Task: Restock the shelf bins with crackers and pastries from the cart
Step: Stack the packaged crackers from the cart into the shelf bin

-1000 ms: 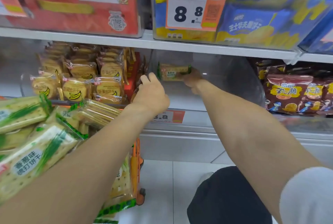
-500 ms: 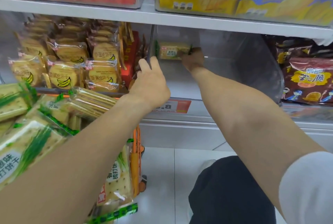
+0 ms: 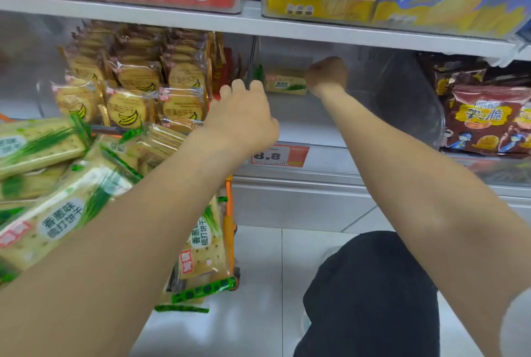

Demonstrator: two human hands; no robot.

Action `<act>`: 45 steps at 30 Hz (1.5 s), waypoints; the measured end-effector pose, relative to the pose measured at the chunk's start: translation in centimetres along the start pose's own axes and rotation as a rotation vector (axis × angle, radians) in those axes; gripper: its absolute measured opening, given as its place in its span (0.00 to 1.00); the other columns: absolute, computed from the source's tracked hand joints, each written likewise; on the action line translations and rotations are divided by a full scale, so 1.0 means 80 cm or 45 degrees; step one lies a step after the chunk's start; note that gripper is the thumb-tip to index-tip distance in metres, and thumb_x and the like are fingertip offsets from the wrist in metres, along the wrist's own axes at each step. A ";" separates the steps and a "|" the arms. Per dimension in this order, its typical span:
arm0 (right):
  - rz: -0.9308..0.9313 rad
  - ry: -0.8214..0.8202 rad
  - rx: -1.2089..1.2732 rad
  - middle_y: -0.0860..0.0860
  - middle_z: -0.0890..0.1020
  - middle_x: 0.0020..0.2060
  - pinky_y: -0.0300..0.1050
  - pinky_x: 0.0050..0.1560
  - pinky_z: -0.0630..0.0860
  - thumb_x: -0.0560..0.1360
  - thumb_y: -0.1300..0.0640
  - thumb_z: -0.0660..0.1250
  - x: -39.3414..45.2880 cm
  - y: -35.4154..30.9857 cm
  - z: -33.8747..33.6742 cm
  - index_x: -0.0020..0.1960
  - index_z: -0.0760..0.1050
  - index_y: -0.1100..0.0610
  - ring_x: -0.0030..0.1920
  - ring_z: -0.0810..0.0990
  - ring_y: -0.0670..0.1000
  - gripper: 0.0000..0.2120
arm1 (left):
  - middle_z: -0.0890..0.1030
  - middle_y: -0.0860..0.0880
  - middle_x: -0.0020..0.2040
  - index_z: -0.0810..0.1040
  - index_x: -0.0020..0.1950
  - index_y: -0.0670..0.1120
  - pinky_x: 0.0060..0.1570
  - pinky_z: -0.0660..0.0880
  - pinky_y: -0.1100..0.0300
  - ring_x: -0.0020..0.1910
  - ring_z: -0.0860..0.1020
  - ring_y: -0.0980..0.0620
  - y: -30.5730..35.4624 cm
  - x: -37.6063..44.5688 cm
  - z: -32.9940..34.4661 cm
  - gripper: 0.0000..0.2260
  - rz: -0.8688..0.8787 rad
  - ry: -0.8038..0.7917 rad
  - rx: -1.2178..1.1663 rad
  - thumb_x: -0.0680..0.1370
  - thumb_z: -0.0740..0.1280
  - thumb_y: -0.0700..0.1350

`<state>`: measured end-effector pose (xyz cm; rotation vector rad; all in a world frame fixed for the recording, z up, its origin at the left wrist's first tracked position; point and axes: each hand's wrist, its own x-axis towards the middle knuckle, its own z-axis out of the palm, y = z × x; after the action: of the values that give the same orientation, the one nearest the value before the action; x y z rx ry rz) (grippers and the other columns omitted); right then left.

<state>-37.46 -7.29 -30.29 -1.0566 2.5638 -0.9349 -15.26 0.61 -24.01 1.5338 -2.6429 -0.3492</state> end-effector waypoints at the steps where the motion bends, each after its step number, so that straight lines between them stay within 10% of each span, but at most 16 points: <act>1: -0.055 -0.009 0.005 0.56 0.83 0.42 0.46 0.42 0.74 0.77 0.59 0.63 -0.017 -0.004 -0.011 0.45 0.78 0.60 0.44 0.82 0.54 0.07 | 0.68 0.39 0.66 0.64 0.72 0.43 0.62 0.67 0.44 0.67 0.65 0.38 -0.004 -0.008 -0.008 0.22 -0.001 0.005 0.056 0.80 0.61 0.50; 8: -0.352 -0.385 0.703 0.56 0.83 0.27 0.48 0.35 0.81 0.67 0.64 0.70 -0.190 -0.014 -0.048 0.33 0.83 0.58 0.28 0.82 0.52 0.06 | 0.70 0.42 0.68 0.70 0.69 0.50 0.67 0.65 0.40 0.69 0.65 0.37 -0.065 -0.063 -0.022 0.20 -0.094 -0.236 0.449 0.78 0.66 0.47; 18: -0.693 -1.327 0.544 0.58 0.84 0.39 0.42 0.39 0.81 0.72 0.71 0.72 -0.288 0.007 -0.061 0.48 0.82 0.60 0.35 0.83 0.52 0.09 | 0.73 0.44 0.64 0.75 0.67 0.48 0.64 0.66 0.43 0.67 0.65 0.40 -0.096 -0.076 -0.014 0.19 0.077 -0.162 0.683 0.76 0.71 0.43; 24: -0.994 -1.249 0.091 0.50 0.74 0.55 0.35 0.44 0.73 0.65 0.45 0.82 -0.313 0.003 -0.038 0.73 0.68 0.49 0.45 0.75 0.43 0.42 | 0.74 0.44 0.62 0.74 0.64 0.49 0.73 0.52 0.39 0.69 0.67 0.39 -0.102 -0.067 -0.015 0.17 0.015 -0.219 0.569 0.77 0.70 0.48; 28: -1.148 -1.130 -0.044 0.43 0.73 0.54 0.26 0.42 0.64 0.66 0.39 0.79 -0.318 -0.004 -0.039 0.75 0.68 0.49 0.45 0.71 0.32 0.42 | 0.78 0.46 0.58 0.69 0.65 0.49 0.73 0.50 0.34 0.66 0.72 0.41 -0.107 -0.062 -0.017 0.18 -0.047 -0.294 0.420 0.78 0.69 0.50; 37: -0.273 -1.427 0.564 0.59 0.83 0.50 0.45 0.46 0.83 0.64 0.73 0.79 -0.282 0.008 -0.048 0.67 0.75 0.56 0.44 0.83 0.50 0.34 | 0.80 0.45 0.57 0.77 0.64 0.53 0.72 0.52 0.36 0.66 0.71 0.42 -0.111 -0.052 -0.019 0.12 0.030 -0.106 0.455 0.80 0.66 0.50; 45: -0.004 -1.743 0.761 0.59 0.86 0.52 0.46 0.54 0.82 0.65 0.73 0.73 -0.234 0.024 -0.068 0.55 0.83 0.60 0.51 0.85 0.54 0.20 | 0.79 0.55 0.38 0.82 0.58 0.52 0.74 0.46 0.35 0.65 0.73 0.41 -0.129 -0.046 -0.009 0.10 0.160 0.074 0.507 0.81 0.65 0.42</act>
<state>-27.34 9.29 -28.03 -0.9587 1.0739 -0.5452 -4.53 -1.26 -25.48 1.4249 -2.8662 0.2417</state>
